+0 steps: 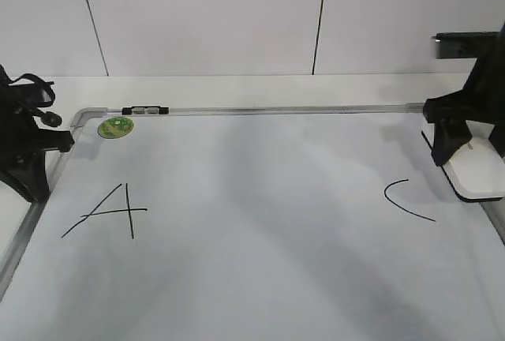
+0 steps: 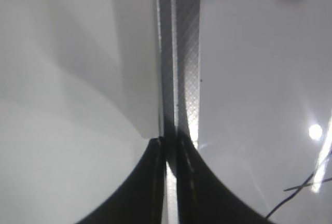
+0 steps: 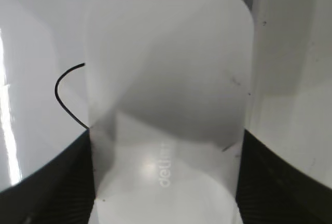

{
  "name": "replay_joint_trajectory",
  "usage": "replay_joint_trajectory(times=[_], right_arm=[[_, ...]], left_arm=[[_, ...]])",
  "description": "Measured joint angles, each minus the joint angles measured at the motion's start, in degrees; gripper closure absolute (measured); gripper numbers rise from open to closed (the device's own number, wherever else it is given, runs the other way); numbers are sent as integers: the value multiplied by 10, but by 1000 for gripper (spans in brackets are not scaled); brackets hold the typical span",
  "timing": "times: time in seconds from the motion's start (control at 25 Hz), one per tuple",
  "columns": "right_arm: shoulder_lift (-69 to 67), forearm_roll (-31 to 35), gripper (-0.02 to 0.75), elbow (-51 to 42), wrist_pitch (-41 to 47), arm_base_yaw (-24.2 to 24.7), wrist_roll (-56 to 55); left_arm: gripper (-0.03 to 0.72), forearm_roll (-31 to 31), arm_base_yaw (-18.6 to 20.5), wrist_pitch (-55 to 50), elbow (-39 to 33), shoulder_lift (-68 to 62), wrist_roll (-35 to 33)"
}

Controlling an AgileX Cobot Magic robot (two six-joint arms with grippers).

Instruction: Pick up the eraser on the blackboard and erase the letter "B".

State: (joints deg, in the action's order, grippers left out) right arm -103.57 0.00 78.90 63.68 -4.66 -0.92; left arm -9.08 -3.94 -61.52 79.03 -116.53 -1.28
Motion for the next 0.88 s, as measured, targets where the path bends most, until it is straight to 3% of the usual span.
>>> replay_joint_trajectory(times=[0.88], right_arm=[[-72, -29, 176, 0, -31, 5, -4]], left_arm=[[666, 0, 0, 0, 0, 0, -1]])
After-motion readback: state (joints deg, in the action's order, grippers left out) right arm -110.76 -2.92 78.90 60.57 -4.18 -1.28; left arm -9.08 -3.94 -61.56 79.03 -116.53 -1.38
